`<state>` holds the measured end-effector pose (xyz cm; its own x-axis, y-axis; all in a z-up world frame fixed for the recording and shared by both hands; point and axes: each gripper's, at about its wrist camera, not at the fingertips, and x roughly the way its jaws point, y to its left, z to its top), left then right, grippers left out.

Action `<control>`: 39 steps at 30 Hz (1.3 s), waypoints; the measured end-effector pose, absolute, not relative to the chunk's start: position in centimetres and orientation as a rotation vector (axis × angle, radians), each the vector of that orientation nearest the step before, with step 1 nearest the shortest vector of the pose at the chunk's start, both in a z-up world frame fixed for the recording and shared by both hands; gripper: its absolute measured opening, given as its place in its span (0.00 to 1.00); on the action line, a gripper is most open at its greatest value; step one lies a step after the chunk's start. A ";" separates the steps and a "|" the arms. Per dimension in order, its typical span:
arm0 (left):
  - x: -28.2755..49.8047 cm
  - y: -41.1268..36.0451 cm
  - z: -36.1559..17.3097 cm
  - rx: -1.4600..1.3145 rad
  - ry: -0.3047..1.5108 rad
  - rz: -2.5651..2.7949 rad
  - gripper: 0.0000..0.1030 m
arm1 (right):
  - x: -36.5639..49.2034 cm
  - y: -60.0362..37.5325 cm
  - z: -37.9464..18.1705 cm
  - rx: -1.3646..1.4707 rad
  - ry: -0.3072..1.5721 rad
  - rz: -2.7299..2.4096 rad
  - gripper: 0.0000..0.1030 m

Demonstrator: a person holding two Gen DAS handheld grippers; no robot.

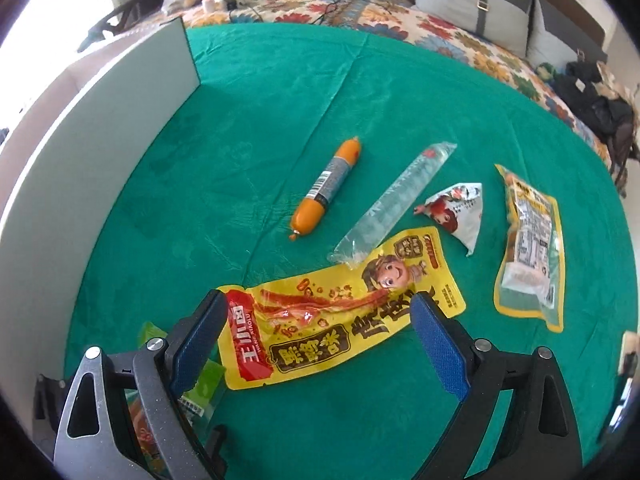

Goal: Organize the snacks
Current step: 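Hold the meat packet with the left gripper above the bed, then grasp the yellow spicy-strip pouch with the right gripper while the left holds the meat packet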

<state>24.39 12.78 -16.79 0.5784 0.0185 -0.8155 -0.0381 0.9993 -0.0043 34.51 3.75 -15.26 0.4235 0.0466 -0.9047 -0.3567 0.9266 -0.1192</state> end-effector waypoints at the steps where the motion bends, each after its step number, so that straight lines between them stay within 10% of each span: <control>1: 24.4 12.8 -16.8 -0.022 0.953 0.033 1.00 | 34.3 3.6 -15.9 -0.342 1.112 0.272 0.89; 11: 24.4 12.7 -16.7 -0.022 0.953 0.035 1.00 | 29.7 -4.8 -16.5 -0.305 1.055 0.348 0.64; 21: 24.6 12.6 -16.6 -0.022 0.953 0.038 1.00 | 25.9 -14.0 -15.0 -0.067 1.027 0.341 0.69; 39: 24.5 12.7 -16.7 -0.023 0.952 0.036 1.00 | 34.5 1.0 -15.7 -0.129 1.102 0.440 0.64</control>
<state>24.52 12.67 -16.73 0.5797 0.0209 -0.8145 -0.0408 0.9992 -0.0035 34.48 1.00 -15.71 0.3755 0.2795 -0.8836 -0.4054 0.9069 0.1146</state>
